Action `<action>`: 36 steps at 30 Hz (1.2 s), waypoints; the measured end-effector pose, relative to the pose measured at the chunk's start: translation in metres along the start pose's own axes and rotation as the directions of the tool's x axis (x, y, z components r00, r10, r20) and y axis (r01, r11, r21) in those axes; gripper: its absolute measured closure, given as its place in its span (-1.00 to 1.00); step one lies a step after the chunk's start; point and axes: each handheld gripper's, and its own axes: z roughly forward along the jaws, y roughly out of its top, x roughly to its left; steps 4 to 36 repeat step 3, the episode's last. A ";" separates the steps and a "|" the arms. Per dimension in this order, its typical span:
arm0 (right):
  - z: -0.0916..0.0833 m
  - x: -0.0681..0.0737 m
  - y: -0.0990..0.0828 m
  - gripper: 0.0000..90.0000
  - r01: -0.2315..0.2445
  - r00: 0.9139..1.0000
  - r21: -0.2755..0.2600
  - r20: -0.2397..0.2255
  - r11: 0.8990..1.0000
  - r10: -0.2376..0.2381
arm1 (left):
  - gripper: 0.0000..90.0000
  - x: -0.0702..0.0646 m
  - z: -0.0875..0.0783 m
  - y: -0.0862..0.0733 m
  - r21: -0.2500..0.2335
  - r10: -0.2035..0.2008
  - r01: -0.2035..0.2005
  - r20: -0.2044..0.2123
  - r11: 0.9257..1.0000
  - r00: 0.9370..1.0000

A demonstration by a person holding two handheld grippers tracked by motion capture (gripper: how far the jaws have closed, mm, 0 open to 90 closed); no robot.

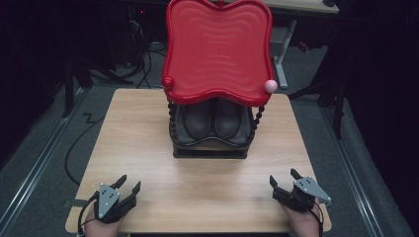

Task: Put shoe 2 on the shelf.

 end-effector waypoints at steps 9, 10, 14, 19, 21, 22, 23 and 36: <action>0.001 -0.006 -0.002 -0.58 -0.029 0.999 0.011 0.020 1.000 0.029 | 0.00 0.005 -0.001 -0.001 0.000 -0.020 0.020 -0.006 1.000 1.000; 0.001 -0.006 -0.002 -0.58 -0.029 0.999 0.011 0.020 1.000 0.029 | 0.00 0.005 -0.001 -0.001 0.000 -0.020 0.020 -0.006 1.000 1.000; 0.001 -0.006 -0.002 -0.58 -0.029 0.999 0.011 0.020 1.000 0.029 | 0.00 0.005 -0.001 -0.001 0.000 -0.020 0.020 -0.006 1.000 1.000; 0.001 -0.006 -0.002 -0.58 -0.029 0.999 0.011 0.020 1.000 0.029 | 0.00 0.005 -0.001 -0.001 0.000 -0.020 0.020 -0.006 1.000 1.000; 0.001 -0.006 -0.002 -0.58 -0.029 0.999 0.011 0.020 1.000 0.029 | 0.00 0.005 -0.001 -0.001 0.000 -0.020 0.020 -0.006 1.000 1.000; 0.001 -0.006 -0.002 -0.58 -0.029 0.999 0.011 0.020 1.000 0.029 | 0.00 0.005 -0.001 -0.001 0.000 -0.020 0.020 -0.006 1.000 1.000; 0.001 -0.006 -0.002 -0.58 -0.029 0.999 0.011 0.020 1.000 0.029 | 0.00 0.005 -0.001 -0.001 0.000 -0.020 0.020 -0.006 1.000 1.000; 0.001 -0.006 -0.002 -0.58 -0.029 0.999 0.011 0.020 1.000 0.029 | 0.00 0.005 -0.001 -0.001 0.000 -0.020 0.020 -0.006 1.000 1.000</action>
